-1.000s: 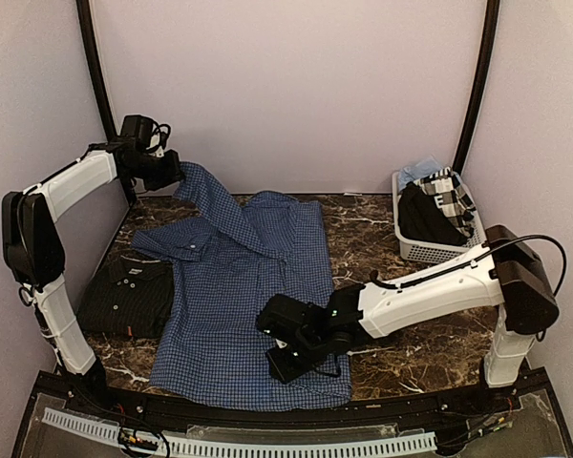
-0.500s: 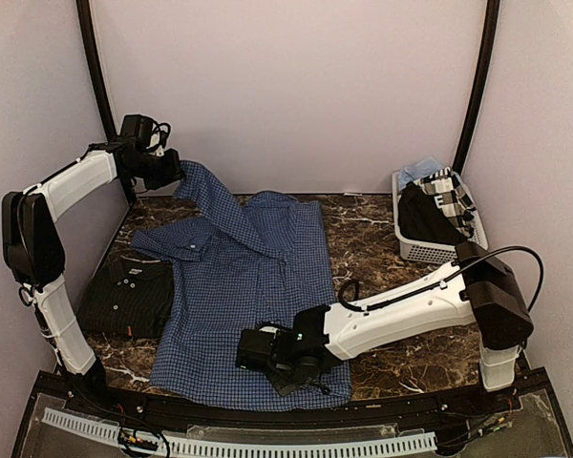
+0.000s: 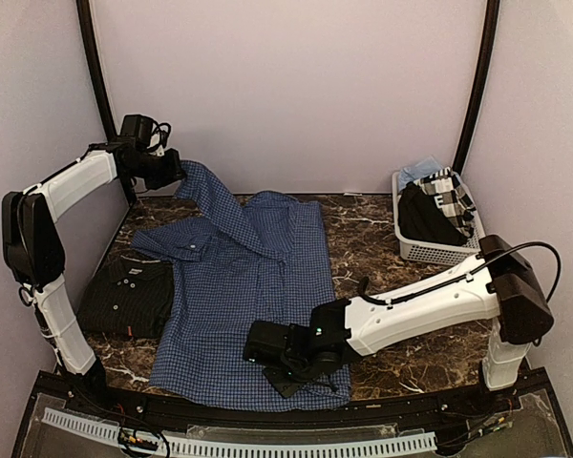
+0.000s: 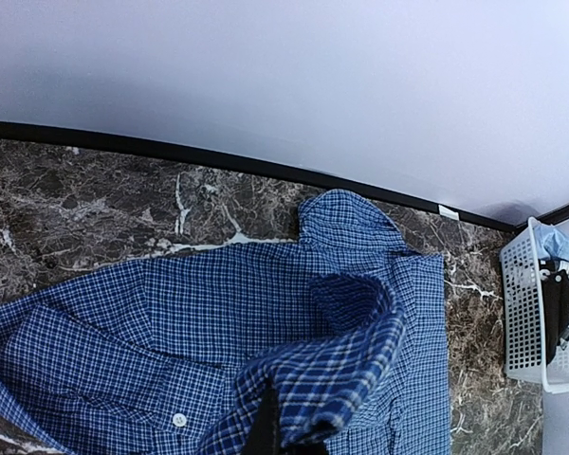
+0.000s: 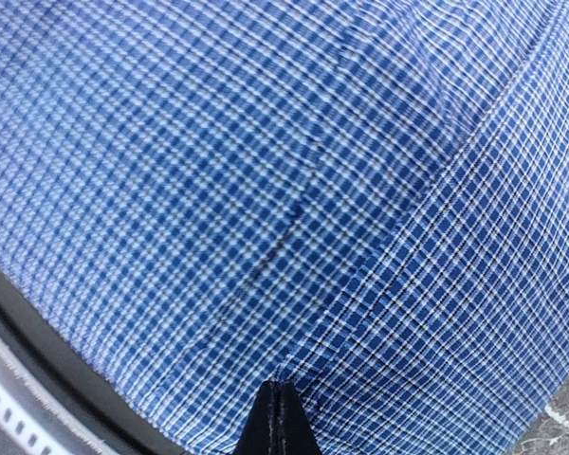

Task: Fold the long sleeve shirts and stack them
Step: Fold the flattened shirt at the center of the board.

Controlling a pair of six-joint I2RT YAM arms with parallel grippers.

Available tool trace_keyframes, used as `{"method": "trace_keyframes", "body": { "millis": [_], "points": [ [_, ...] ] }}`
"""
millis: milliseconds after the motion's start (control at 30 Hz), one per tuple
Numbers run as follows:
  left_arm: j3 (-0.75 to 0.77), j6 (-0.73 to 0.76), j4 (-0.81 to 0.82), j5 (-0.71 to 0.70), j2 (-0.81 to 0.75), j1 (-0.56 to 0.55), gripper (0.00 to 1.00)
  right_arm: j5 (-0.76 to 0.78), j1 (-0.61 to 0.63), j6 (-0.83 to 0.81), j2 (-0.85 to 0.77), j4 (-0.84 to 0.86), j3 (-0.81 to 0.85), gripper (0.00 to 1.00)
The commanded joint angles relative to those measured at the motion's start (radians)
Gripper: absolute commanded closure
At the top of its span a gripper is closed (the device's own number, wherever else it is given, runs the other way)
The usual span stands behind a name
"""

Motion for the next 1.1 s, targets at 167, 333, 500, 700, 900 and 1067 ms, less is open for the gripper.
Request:
{"method": "trace_keyframes", "body": {
  "millis": [167,333,500,700,900,1067],
  "points": [
    [-0.021,-0.008,0.032,0.018,-0.059,0.005,1.0,-0.142,0.008,-0.025,-0.03,0.146,-0.07,1.0],
    [-0.093,-0.019,0.084,0.013,-0.135,0.004,1.0,-0.157,0.0,-0.013,-0.026,0.162,-0.095,1.0],
    [-0.136,-0.018,0.096,0.01,-0.143,0.004,1.0,-0.173,-0.01,-0.014,-0.031,0.178,-0.11,1.0],
    [-0.222,-0.039,0.142,0.003,-0.182,0.004,1.0,-0.19,-0.038,-0.01,-0.097,0.221,-0.143,0.78],
    [-0.337,-0.061,0.239,0.04,-0.283,0.003,1.0,-0.197,-0.102,-0.008,-0.225,0.286,-0.188,0.48],
    [-0.448,-0.077,0.28,0.031,-0.38,0.002,1.0,-0.157,-0.21,0.007,-0.344,0.329,-0.234,0.34]
  ]
}}
